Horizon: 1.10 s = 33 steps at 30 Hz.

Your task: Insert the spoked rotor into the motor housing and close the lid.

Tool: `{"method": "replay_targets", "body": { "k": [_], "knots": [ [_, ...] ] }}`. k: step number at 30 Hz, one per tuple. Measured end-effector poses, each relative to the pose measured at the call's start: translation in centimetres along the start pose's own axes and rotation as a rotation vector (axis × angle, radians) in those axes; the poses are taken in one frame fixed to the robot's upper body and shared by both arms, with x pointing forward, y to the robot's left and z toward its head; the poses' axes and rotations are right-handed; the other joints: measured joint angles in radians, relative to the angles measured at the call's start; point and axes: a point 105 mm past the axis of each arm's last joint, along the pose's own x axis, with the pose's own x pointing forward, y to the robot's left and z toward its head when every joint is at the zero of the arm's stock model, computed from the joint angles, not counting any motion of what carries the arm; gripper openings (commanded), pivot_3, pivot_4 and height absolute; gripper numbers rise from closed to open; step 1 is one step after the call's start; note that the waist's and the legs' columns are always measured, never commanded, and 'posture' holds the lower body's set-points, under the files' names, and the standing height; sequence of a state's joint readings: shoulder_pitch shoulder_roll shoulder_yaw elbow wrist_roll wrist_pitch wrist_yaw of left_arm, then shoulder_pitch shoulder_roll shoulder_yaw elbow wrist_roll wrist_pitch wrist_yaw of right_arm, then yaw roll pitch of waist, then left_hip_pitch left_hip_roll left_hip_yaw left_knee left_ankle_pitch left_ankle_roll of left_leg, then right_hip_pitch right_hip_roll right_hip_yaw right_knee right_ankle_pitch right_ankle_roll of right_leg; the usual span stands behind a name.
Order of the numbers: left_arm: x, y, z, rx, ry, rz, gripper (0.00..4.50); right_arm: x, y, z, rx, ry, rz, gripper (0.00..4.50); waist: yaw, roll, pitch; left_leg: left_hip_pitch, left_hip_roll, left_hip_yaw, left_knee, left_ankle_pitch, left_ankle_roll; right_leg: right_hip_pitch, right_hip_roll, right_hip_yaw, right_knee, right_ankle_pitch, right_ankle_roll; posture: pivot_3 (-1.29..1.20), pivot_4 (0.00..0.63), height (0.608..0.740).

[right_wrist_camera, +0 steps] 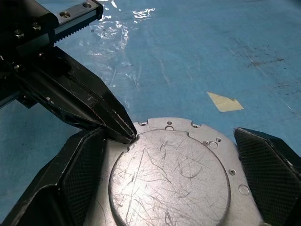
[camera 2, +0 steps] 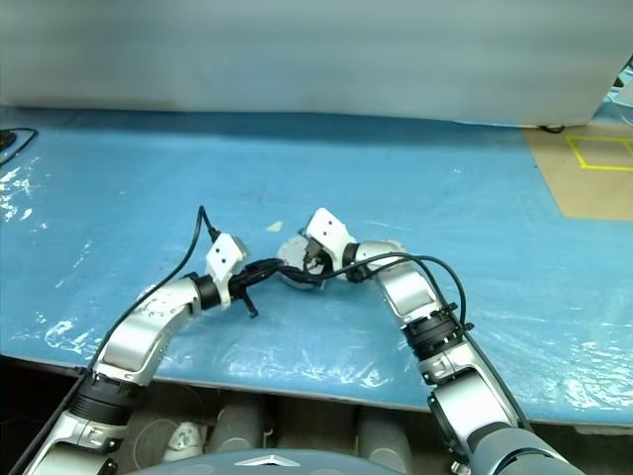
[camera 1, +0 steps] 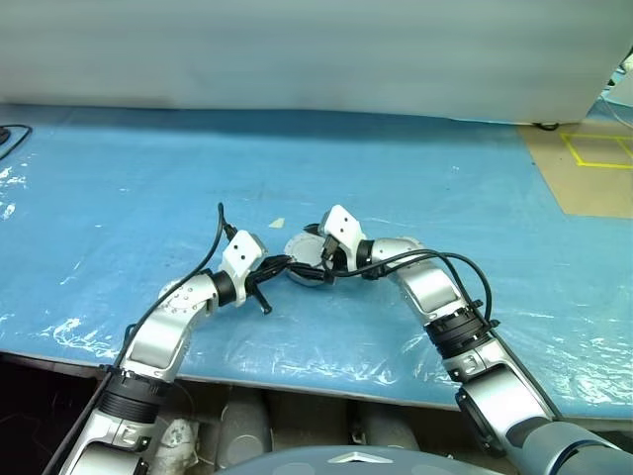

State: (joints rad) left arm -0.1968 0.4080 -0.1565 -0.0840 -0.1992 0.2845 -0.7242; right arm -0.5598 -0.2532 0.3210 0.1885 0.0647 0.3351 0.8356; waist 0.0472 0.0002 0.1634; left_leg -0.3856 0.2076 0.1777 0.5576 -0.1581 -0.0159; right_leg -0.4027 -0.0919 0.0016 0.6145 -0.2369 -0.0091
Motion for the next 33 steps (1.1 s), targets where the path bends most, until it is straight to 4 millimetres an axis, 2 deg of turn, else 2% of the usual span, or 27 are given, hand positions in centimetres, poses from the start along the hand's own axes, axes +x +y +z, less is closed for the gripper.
{"method": "replay_targets", "body": {
  "k": [7, 13, 17, 19, 22, 24, 26, 28, 31, 33],
  "knots": [
    [0.3, -0.2, 0.5, 0.0, -0.026, -0.013, 0.0, -1.0, -0.3, 0.0, 0.075, -0.046, 0.018, 4.48, 0.006, 0.0, 0.0, -0.002, -0.001, 0.001, -0.005, 0.0, 0.0, 0.0, 0.0, -0.001, -0.007, 0.0, 0.0, 0.0, 0.15, 0.74],
    [0.3, -0.5, 0.1, -0.002, -0.023, -0.02, 0.0, -2.5, -1.8, 0.9, 0.127, -0.13, -0.028, 4.48, 0.013, 0.0, 0.0, -0.003, -0.001, 0.002, -0.006, 0.0, 0.0, 0.0, 0.0, -0.002, -0.008, 0.0, 0.0, 0.0, 0.15, 0.74],
    [0.3, -0.8, 0.0, -0.005, -0.023, -0.028, 0.0, -3.6, -3.9, -1.1, 0.183, -0.025, -0.103, 4.48, 0.018, 0.0, 0.0, -0.001, -0.001, 0.003, -0.006, 0.0, 0.0, 0.001, 0.0, -0.002, -0.007, 0.0, 0.0, 0.0, 0.15, 0.74],
    [0.3, -0.9, 0.1, -0.001, -0.027, -0.033, 0.0, -3.9, -4.2, -1.8, 0.239, 0.019, -0.109, 4.48, 0.019, 0.0, 0.0, 0.001, -0.001, 0.003, -0.006, 0.0, 0.0, 0.002, 0.0, -0.001, -0.007, 0.0, 0.0, 0.0, 0.15, 0.74],
    [0.4, -0.9, 0.1, -0.001, -0.024, -0.035, 0.0, -4.1, -4.0, -2.3, 0.384, 0.051, -0.092, 4.48, 0.022, 0.001, -0.001, 0.002, -0.001, 0.003, -0.007, 0.0, 0.0, 0.004, 0.0, -0.001, -0.007, 0.0, 0.0, 0.0, 0.15, 0.74],
    [0.5, -0.9, 0.1, -0.002, -0.023, -0.035, 0.0, -4.0, -3.4, -2.7, 0.542, 0.041, -0.07, 4.48, 0.022, 0.002, -0.001, 0.002, -0.001, 0.003, -0.007, 0.0, 0.0, 0.004, 0.0, -0.001, -0.007, 0.0, 0.0, 0.0, 0.15, 0.74],
    [0.5, -0.9, 0.1, -0.001, -0.024, -0.035, 0.0, -3.6, -2.0, -3.0, 0.76, 0.021, -0.007, 4.48, 0.022, 0.002, -0.001, 0.002, -0.001, 0.002, -0.008, 0.0, 0.0, 0.003, 0.0, -0.001, -0.008, 0.0, 0.0, 0.0, 0.15, 0.74],
    [0.5, -0.9, 0.1, -0.001, -0.023, -0.035, 0.0, -3.5, -1.1, -2.5, 0.876, -0.005, 0.044, 4.48, 0.022, 0.002, -0.001, 0.001, -0.001, 0.002, -0.008, 0.002, -0.003, 0.002, 0.0, -0.001, -0.008, 0.0, 0.0, 0.0, 0.15, 0.74],
    [0.4, -0.7, 0.0, -0.004, -0.021, -0.028, 0.0, -3.9, -0.8, -2.1, 1.011, -0.041, 0.064, 4.48, 0.024, 0.002, -0.001, 0.001, -0.001, 0.003, -0.008, 0.002, -0.004, 0.002, 0.0, -0.001, -0.008, 0.0, 0.0, 0.0, 0.15, 0.74],
    [0.2, -0.4, -0.1, -0.006, -0.018, -0.018, 0.0, -4.2, -0.7, -1.9, 1.09, -0.07, 0.074, 4.08, 0.023, 0.002, -0.001, 0.0, -0.001, 0.003, -0.009, 0.002, -0.004, 0.0, 0.0, -0.001, -0.008, 0.0, 0.0, 0.0, 0.15, 0.74]
  ]
}}
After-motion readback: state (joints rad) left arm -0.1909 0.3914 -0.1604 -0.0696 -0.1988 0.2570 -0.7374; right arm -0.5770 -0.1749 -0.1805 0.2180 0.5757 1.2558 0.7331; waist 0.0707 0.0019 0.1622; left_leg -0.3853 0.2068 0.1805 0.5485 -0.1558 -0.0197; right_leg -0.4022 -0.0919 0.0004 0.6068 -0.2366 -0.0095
